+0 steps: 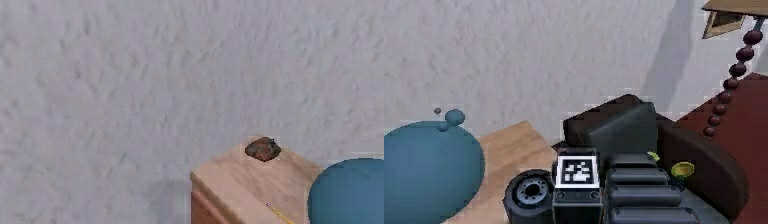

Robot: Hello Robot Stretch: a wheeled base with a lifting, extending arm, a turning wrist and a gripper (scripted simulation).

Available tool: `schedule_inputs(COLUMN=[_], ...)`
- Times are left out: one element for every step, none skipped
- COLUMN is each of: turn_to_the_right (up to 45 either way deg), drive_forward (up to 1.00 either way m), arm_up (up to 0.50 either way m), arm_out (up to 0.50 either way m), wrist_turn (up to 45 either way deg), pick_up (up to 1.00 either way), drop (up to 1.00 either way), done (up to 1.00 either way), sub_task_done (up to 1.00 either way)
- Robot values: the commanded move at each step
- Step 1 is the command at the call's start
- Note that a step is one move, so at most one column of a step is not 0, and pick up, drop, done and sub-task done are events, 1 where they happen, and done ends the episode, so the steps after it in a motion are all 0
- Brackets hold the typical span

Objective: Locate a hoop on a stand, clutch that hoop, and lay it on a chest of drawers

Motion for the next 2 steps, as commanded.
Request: schedule_inputs(turn_to_the_right=[-45.0,-24.0], drive_forward=[0.0,0.0], arm_up=[0.0,0.0], arm_out=[0.0,0.0], wrist_turn=[0.0,0.0], pick_up=[0.0,0.0], drop=[0.0,0.0], done=[0.0,0.0], sub_task_done=[0.0,0.0])
